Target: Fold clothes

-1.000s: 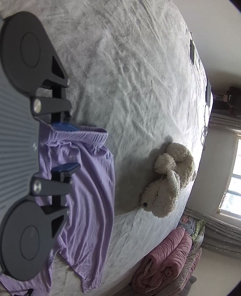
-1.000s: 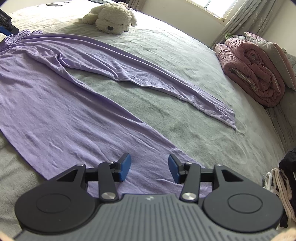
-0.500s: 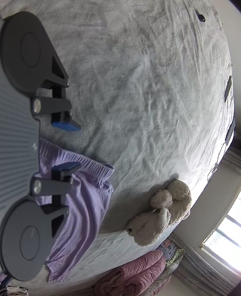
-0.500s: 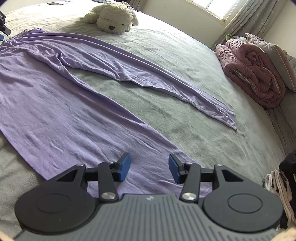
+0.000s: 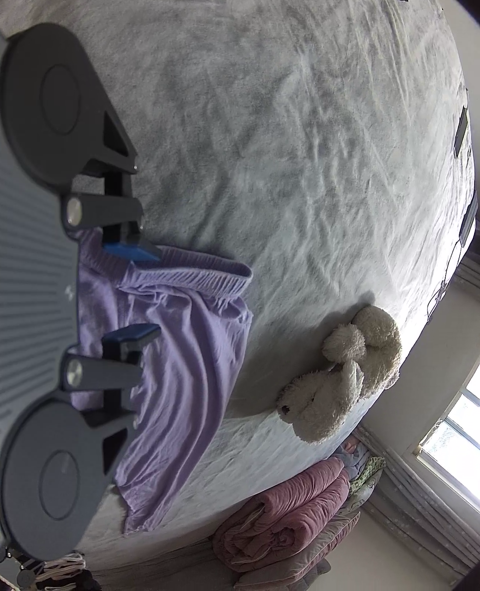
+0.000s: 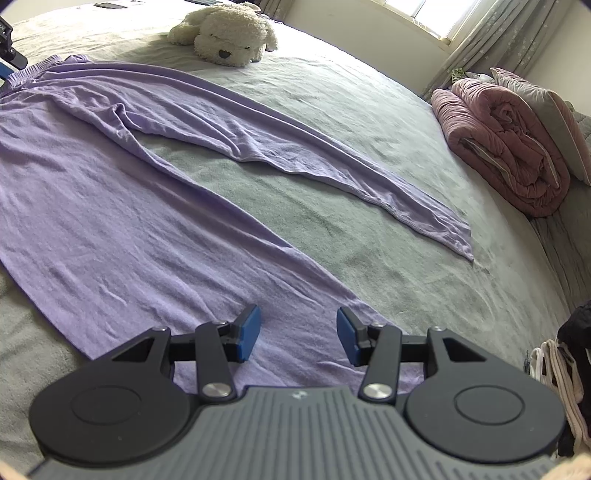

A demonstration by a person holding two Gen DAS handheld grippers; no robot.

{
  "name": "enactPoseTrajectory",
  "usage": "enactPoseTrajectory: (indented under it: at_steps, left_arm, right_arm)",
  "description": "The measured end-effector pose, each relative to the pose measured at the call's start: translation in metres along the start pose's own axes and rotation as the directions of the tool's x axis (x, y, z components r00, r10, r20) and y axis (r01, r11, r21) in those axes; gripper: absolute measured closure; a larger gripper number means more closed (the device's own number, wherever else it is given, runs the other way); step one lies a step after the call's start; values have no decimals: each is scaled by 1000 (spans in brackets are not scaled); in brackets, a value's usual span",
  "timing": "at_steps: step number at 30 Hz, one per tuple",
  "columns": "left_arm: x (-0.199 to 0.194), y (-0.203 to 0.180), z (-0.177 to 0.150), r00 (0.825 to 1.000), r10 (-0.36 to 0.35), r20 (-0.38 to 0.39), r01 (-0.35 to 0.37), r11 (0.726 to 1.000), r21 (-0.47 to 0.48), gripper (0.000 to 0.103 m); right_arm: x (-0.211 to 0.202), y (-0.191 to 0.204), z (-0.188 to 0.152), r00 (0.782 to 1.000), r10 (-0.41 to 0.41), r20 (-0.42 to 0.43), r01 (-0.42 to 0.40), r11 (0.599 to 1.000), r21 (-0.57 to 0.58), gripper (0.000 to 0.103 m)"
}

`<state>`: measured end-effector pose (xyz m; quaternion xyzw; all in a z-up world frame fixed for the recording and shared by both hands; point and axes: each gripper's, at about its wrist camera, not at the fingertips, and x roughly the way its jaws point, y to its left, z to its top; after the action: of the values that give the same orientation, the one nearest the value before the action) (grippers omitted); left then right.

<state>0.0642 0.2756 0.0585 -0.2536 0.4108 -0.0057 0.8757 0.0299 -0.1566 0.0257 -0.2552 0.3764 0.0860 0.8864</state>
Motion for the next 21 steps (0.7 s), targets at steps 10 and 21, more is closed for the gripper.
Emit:
enactPoseTrajectory:
  at_steps: [10, 21]
  left_arm:
    - [7, -2, -2, 999, 32, -21, -31, 999, 21, 63]
    - [8, 9, 1, 992, 125, -14, -124, 992, 32, 62]
  right_arm:
    - [0, 1, 0, 1000, -3, 0, 3, 1000, -4, 53]
    - [0, 2, -1, 1000, -8, 2, 8, 1000, -14, 52]
